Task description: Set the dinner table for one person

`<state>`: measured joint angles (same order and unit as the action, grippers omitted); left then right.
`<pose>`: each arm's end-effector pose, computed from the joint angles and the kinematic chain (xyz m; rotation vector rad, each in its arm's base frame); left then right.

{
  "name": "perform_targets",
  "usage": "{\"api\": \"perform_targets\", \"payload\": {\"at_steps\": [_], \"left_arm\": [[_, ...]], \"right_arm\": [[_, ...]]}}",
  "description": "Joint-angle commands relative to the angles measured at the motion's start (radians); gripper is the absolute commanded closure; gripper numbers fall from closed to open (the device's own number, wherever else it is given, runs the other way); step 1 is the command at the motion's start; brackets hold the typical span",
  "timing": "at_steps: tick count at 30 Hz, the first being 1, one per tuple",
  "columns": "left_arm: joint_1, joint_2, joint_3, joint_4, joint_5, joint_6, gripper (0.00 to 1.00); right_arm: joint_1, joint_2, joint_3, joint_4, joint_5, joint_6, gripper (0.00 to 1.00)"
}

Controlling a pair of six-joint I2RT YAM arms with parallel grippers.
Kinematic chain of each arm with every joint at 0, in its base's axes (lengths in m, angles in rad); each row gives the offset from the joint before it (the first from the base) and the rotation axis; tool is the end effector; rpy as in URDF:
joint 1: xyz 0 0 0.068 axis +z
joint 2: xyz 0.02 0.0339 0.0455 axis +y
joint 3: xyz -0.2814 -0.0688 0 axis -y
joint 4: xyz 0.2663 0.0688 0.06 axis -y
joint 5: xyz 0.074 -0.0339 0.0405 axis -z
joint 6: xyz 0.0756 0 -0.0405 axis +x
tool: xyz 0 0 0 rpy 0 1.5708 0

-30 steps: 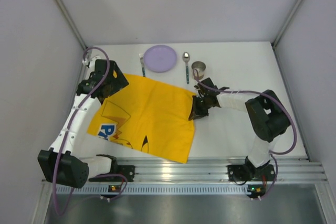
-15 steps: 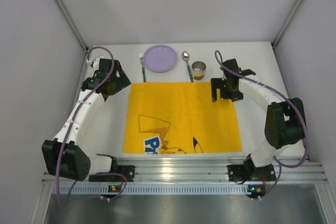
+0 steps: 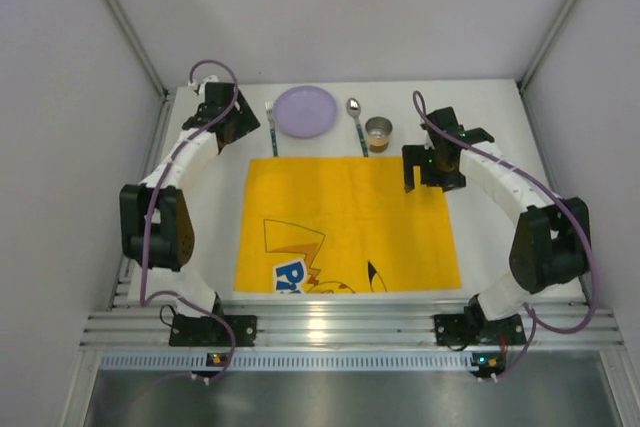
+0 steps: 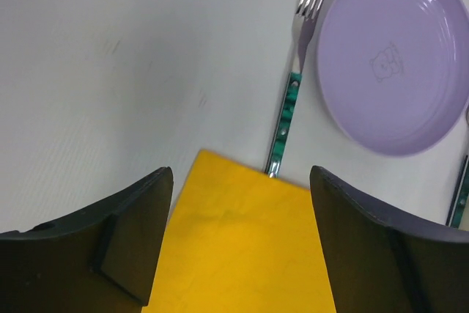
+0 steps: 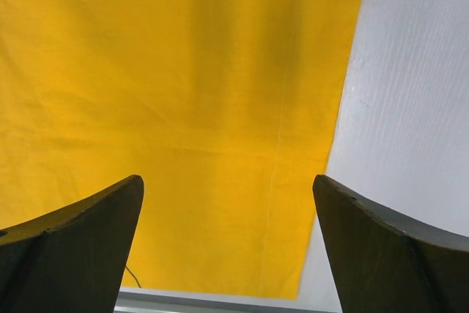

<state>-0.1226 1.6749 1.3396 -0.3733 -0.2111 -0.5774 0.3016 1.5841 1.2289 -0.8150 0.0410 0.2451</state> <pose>0.4315 -0.0372 0.2661 -0.6171 2.1782 -0.1316 0.3376 0.1018 0.2208 -0.0661 2.7426 0.0962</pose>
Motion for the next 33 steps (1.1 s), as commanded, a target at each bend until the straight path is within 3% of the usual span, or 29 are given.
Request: {"api": "perform_targets", "payload": {"at_steps": [1, 12, 23, 33], "left_arm": [[-0.005, 0.217, 0.246, 0.013, 0.131, 0.111, 0.21], [-0.052, 0.548, 0.556, -0.072, 0.128, 0.226, 0.31], [-0.084, 0.620, 0.538, -0.102, 0.047, 0.294, 0.48], [-0.075, 0.720, 0.598, -0.122, 0.039, 0.284, 0.57]], "right_arm": [[0.011, -0.073, 0.010, -0.033, -0.004, 0.028, 0.00], [0.001, -0.004, 0.156, -0.119, 0.057, 0.045, 0.00], [-0.013, 0.073, 0.178, -0.118, 0.046, 0.072, 0.00], [-0.019, 0.097, 0.218, -0.144, 0.057, 0.072, 0.00]]}}
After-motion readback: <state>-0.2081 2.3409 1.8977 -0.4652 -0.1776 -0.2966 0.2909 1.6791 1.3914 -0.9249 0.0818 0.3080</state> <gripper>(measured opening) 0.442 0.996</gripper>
